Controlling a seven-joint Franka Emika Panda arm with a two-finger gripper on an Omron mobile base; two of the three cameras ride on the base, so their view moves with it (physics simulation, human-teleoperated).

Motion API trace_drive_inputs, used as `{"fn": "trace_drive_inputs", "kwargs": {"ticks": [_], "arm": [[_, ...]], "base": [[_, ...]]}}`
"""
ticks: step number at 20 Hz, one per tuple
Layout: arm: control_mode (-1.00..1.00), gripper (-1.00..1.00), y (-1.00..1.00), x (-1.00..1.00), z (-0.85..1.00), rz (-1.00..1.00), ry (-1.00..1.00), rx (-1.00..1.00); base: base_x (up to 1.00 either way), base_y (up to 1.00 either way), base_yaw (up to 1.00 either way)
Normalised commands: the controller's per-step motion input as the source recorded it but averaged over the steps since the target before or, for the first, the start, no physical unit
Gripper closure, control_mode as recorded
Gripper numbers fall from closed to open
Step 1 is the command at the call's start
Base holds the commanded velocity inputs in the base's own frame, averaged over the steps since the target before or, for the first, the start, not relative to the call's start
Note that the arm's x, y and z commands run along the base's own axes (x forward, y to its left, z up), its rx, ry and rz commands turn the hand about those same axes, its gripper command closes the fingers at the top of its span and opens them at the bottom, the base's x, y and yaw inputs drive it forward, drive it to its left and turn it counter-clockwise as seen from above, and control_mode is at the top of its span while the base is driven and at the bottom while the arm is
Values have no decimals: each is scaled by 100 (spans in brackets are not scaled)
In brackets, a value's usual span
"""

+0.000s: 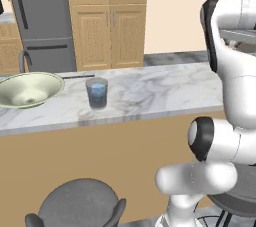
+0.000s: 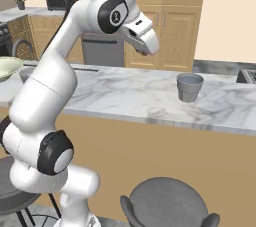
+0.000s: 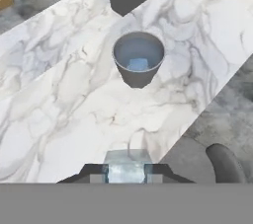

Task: There are four ice cubes in the ice bowl. Place two ice cubes in each glass of water.

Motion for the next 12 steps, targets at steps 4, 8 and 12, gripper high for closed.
{"fn": "trace_drive_inputs", "kwargs": {"ticks": [4,8,12], "arm": [[-100,100,-94,1,-6,-6,10,2],[-100,100,-80,6,-22,-4,6,0],[-100,100,-56,23,-22,-1,3,0]], "base": [[0,0,0],[0,0,0],[0,0,0]]}}
